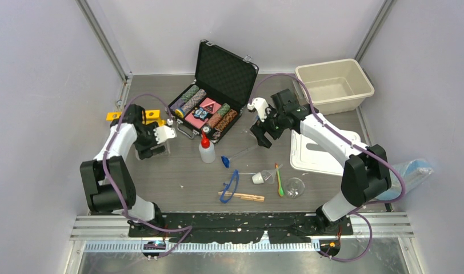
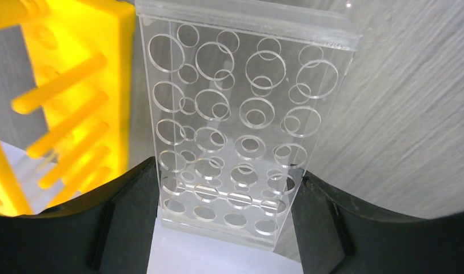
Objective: Organize the chemistry lab equipment
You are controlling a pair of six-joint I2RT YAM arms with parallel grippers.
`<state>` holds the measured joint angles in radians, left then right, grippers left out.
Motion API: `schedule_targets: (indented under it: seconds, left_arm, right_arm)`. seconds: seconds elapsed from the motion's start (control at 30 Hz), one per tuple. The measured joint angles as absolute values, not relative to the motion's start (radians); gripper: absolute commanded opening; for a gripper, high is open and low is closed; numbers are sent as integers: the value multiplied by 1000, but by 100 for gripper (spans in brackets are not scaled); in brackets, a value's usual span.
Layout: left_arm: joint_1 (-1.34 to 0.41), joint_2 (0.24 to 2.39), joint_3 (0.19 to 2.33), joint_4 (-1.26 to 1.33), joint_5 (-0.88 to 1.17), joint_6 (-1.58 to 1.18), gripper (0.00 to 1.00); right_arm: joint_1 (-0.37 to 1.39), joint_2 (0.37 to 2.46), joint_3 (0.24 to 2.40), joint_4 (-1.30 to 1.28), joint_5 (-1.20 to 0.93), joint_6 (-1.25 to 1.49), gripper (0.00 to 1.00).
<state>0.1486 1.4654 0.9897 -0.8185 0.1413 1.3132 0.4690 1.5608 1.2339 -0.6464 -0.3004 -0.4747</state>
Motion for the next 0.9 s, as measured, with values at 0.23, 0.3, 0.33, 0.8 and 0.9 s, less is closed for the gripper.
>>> schedule_targets:
  seconds: [0.23,0.3,0.33,0.8,0.9]
  left_arm:
    - [167,1531,1032,-847,194,1467,81]
    - [166,1537,1031,-848,200,1486,85]
    - [166,1541,1031,-847,202,1488,89]
    - [166,1386,1049,-912,261,1376,100]
    - [166,1296,1127,-960,319,1278,100]
  right_arm:
    - [467,1572,1238,-654,-300,-480,90]
    - [467,1574,1241,-654,-300,-480,90]
    - [467,1576,1243,-654,-301,-480,91]
    - [462,1593,1315,-682,-307,-480,82]
    - [461,1601,1317,-683,-303,-482,74]
